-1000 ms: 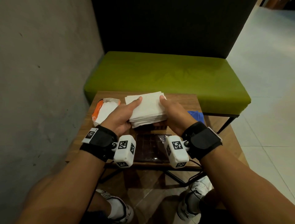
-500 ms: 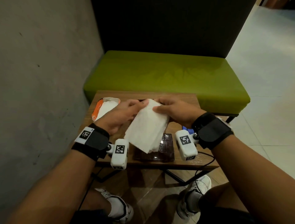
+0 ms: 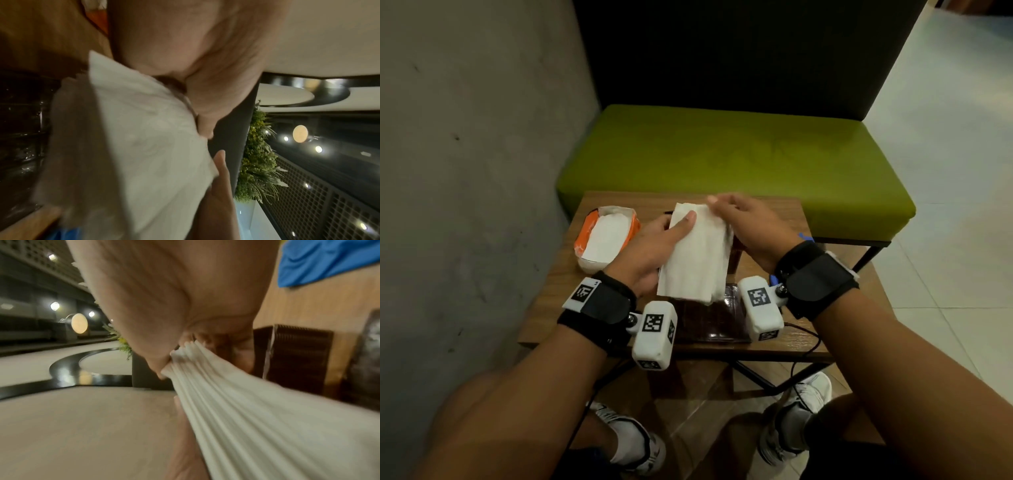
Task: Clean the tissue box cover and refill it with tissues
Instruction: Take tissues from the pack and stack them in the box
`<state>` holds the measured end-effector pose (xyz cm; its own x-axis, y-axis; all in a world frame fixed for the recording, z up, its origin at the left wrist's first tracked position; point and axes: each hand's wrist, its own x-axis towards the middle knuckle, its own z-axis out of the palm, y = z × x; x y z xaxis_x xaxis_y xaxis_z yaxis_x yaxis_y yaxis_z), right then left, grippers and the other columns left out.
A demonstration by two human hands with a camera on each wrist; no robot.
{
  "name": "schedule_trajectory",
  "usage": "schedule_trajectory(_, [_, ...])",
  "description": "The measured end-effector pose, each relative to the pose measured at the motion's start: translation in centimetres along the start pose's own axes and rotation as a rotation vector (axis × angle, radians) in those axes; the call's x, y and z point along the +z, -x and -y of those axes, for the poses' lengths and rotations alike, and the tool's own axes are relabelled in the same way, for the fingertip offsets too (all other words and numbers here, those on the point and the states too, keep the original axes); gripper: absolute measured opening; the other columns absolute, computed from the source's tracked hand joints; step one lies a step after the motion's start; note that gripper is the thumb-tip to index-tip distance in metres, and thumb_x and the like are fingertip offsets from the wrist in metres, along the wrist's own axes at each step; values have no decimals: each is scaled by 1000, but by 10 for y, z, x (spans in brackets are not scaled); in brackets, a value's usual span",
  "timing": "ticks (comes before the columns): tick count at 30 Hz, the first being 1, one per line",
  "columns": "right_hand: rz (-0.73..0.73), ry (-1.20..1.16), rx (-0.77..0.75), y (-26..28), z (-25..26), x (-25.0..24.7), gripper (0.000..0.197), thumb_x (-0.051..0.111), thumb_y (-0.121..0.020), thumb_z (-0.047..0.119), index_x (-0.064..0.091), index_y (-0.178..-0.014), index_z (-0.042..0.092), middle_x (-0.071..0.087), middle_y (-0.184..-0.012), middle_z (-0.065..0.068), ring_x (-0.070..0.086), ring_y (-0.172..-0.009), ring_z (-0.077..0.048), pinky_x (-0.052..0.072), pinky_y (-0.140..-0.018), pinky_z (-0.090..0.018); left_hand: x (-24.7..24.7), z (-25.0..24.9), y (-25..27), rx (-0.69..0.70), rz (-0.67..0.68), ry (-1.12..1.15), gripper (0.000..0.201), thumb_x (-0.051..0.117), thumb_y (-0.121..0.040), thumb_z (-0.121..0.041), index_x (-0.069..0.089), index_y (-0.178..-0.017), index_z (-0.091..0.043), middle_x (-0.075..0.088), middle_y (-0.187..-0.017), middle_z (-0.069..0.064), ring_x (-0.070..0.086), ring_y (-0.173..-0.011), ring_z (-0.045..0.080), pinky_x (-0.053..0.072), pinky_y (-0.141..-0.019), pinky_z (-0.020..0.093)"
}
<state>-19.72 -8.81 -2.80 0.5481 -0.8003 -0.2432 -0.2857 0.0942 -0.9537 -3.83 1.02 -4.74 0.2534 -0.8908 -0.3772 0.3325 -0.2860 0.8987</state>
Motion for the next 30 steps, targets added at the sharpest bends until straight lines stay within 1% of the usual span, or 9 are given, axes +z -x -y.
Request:
schedule_trajectory(2, [-89,-107,63,2,-4,10,77,58,-91,77,56,-141,18,73,-128,-9,73,-110,-30,61,-81,-43,3,0,-4,58,-119,11,38,65,-108,-37,63,-135,-12,81,-122,8,80,-109,25,68,-84,41])
schedule_trajectory(4, [-35,-160,131,4,-11,22,100,53,-74,96,58,-142,23,74,-131,-5,73,-117,-28,60,-94,-48,6,3,-10,85,-190,-14,43,65,-107,-43,59,-137,-13,79,-124,7,80,-108,25,67,-87,45])
schedule_trajectory(7, [3,-157,117,6,-18,35,87,45,-76,96,67,-126,28,78,-121,-1,75,-113,-25,56,-105,-52,11,10,-12,109,-246,-144,65,64,-98,-64,57,-142,-17,77,-127,6,79,-107,25,67,-87,48])
schedule_trajectory(10, [-61,-137,130,8,-16,39,100,41,-68,103,62,-128,26,74,-124,2,72,-114,-22,53,-110,-51,12,16,-14,127,-320,-273,87,57,-84,-84,51,-145,-23,73,-126,-1,74,-111,24,64,-94,50])
schedule_trajectory(13, [-62,-39,106,14,-15,41,77,38,-94,83,53,-140,22,66,-132,1,66,-118,-19,51,-111,-47,22,15,-12,105,-325,-264,60,51,-107,-62,42,-147,-18,66,-121,-2,69,-106,19,61,-83,39])
schedule_trajectory(15, [-92,-15,124,14,-16,42,88,39,-90,82,43,-152,19,63,-138,-1,64,-122,-23,51,-111,-51,26,13,-11,86,-332,-268,55,49,-110,-56,41,-147,-16,66,-125,2,69,-106,21,61,-84,40])
schedule_trajectory(19, [-103,76,69,10,-15,38,48,46,-110,41,41,-150,15,63,-134,-6,64,-119,-28,53,-107,-52,23,10,-10,62,-318,-217,56,52,-110,-55,44,-147,-14,70,-125,7,73,-109,28,64,-94,52])
schedule_trajectory(23, [-88,116,72,5,-12,24,40,49,-109,34,49,-144,15,68,-130,-8,68,-115,-30,56,-104,-53,8,8,-5,52,-204,-77,46,60,-110,-42,62,-136,-4,78,-126,14,77,-111,26,63,-95,43])
schedule_trajectory(30, [250,303,21,22,10,3,20,54,-111,27,58,-129,19,72,-105,2,71,-88,-15,59,-70,-24,-20,-13,14,-24,112,-112,68,58,-94,-68,75,-128,-11,81,-122,11,77,-117,27,62,-96,40])
